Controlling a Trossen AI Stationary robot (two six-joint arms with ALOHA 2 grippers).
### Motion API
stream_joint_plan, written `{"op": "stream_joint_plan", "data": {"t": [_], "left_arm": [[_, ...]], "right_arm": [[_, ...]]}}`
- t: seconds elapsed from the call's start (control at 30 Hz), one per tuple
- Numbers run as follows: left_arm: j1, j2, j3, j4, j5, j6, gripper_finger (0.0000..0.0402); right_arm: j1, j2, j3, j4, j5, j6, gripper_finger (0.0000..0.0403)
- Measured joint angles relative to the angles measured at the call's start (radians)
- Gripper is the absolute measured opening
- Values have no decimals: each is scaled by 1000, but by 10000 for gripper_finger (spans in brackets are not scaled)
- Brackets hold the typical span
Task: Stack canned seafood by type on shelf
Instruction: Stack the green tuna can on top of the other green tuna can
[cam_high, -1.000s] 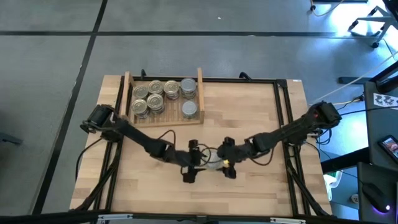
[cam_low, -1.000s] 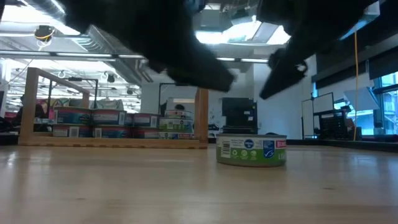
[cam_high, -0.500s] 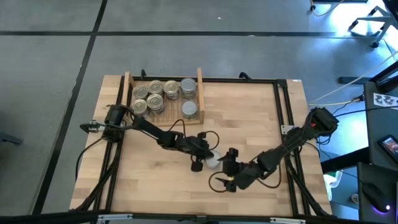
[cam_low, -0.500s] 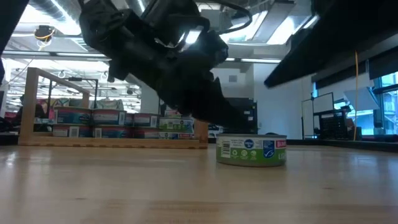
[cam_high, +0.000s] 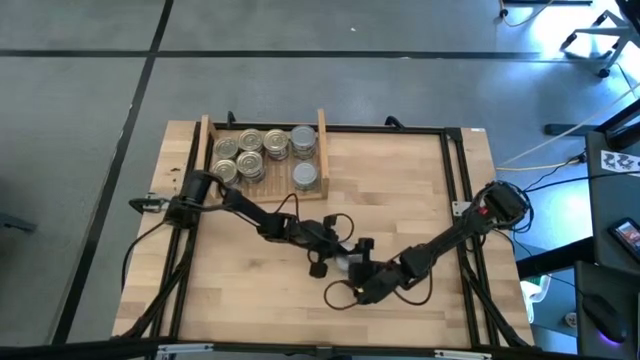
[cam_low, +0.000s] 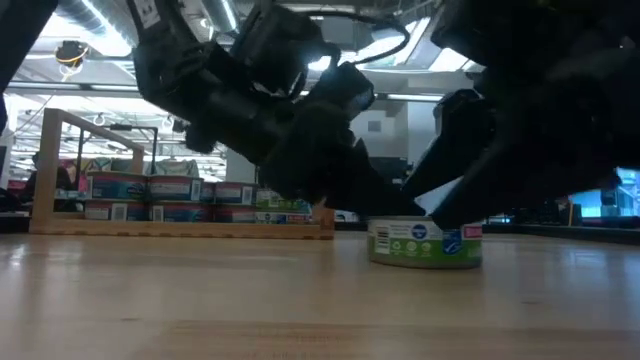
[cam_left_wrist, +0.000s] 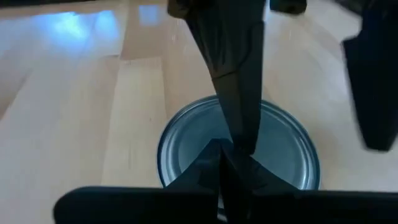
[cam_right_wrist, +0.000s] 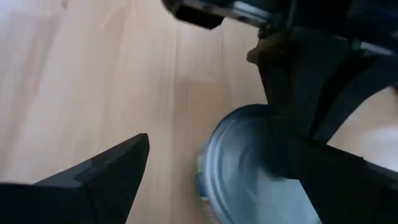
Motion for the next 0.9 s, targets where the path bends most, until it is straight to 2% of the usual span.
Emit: {"op": "stream_joint_plan", "data": {"t": [0.17, 0.37, 0.67, 0.8, 0.9], "left_arm": [[46, 64, -14, 152, 118, -145, 2], [78, 110, -30, 298, 151, -270, 1], [91, 117, -30, 310, 191, -313, 1], [91, 117, -30, 310, 193, -321, 1], [89, 117, -30, 310, 194, -335, 1]], "right_arm": [[16, 1, 0, -56, 72, -94, 385], [50, 3, 1, -112, 135, -168, 385], [49, 12, 2, -212, 148, -216, 385], [50, 52, 5, -214, 213, -253, 384], [54, 86, 11, -201, 256, -263, 363]]}}
